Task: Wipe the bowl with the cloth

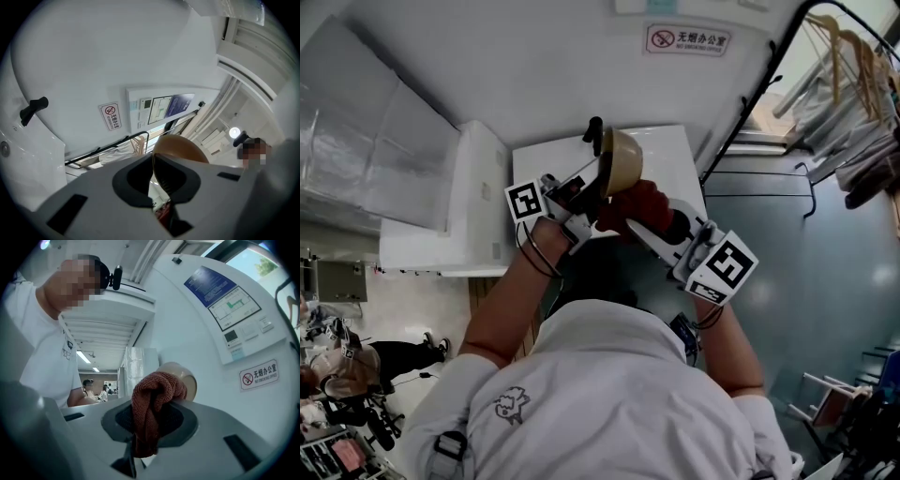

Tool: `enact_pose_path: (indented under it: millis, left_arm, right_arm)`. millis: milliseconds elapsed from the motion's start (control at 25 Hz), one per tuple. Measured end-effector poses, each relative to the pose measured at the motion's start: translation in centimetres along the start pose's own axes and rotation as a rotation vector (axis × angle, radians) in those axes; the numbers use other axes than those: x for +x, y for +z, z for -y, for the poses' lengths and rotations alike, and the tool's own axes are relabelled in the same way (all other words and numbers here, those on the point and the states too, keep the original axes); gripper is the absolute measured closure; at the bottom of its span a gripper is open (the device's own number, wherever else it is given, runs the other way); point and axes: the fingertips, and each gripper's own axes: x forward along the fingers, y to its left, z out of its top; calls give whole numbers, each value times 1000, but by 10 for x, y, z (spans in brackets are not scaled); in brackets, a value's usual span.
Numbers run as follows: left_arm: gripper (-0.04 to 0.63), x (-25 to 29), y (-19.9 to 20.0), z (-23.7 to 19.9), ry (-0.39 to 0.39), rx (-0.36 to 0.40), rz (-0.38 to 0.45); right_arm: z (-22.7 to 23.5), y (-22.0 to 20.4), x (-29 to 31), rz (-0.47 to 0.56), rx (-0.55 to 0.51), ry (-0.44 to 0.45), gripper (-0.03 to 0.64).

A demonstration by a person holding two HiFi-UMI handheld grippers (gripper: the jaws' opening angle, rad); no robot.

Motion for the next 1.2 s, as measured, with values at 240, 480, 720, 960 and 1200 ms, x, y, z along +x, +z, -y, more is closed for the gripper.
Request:
enact_pose_path:
  millis: [240, 480, 720, 960, 1200]
  left_arm:
    - [572, 2, -29, 5, -46, -47, -76]
    - [572, 12, -46, 17, -95, -45, -133]
    - [572, 19, -51, 28, -130, -49, -149]
    - [571, 15, -26, 15, -70, -33, -46]
    - [569, 5, -16, -11, 67, 4, -7]
  right_arm:
    - [24, 45, -27, 83, -51, -78, 525]
    - [66, 52, -42, 148, 47, -167, 525]
    - [88, 17, -39, 111, 193, -188, 525]
    - [74, -19, -20, 49, 259, -155, 525]
    - [54, -22, -17, 15, 227, -105, 525]
